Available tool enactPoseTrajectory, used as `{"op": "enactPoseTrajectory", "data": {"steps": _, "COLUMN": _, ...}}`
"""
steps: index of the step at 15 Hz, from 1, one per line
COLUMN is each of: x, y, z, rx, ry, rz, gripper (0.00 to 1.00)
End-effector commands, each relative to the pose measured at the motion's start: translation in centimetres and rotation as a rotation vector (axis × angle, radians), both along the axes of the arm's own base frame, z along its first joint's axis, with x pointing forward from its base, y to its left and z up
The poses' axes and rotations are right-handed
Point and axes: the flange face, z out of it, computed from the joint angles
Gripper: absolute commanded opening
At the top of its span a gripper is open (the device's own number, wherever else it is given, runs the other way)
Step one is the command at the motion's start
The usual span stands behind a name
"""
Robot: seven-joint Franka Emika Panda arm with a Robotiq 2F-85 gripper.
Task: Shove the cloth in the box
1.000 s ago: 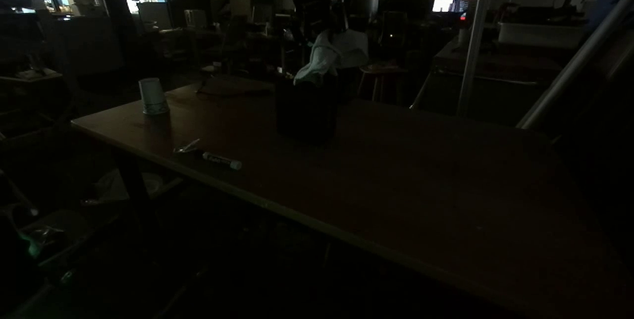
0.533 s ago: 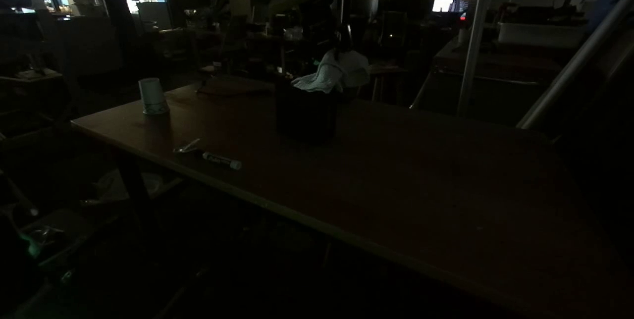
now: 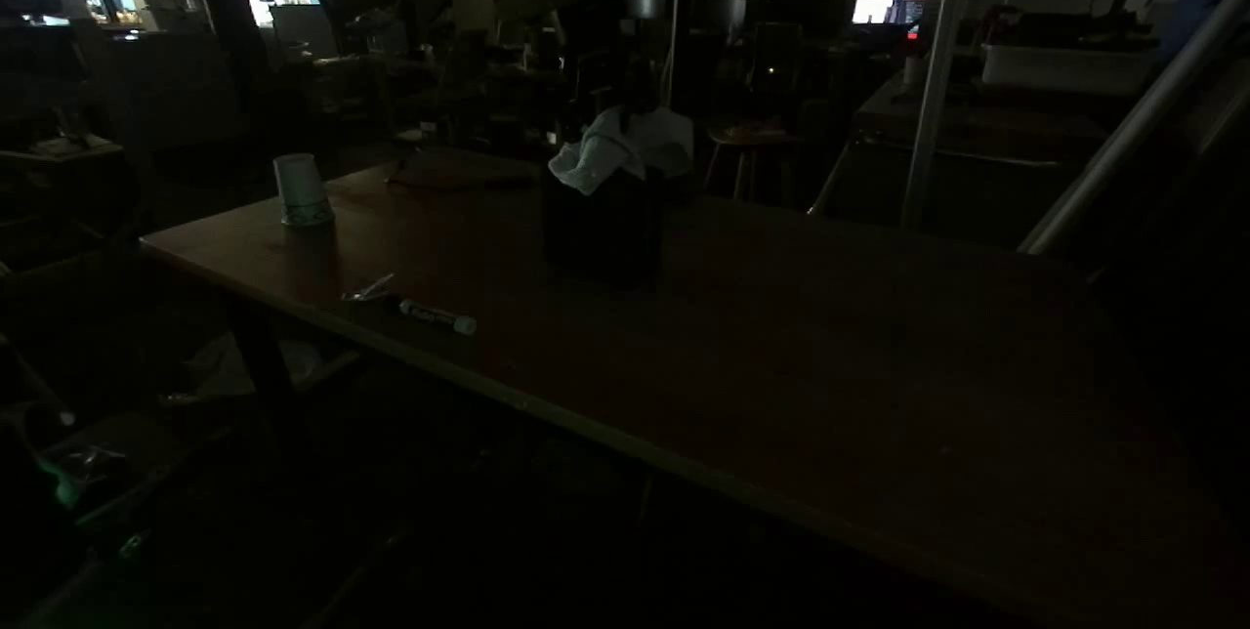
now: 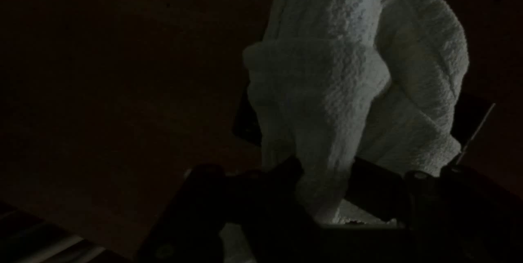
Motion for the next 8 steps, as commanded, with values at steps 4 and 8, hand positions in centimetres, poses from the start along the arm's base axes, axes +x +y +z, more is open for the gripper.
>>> {"op": "enactPoseTrajectory", "data": {"steps": 4, "x": 0.0, "y": -1.6, "z": -0.2, "rx": 0.073, "ry": 0.043, "rz": -0.091, "gripper": 0.04}}
{"op": "enactPoseTrajectory", "data": {"steps": 8, "x": -0.2, "y": -1.9, "z": -0.6, "rx": 0.145, "ry": 0.074, "rz": -0.166, "gripper": 0.04}}
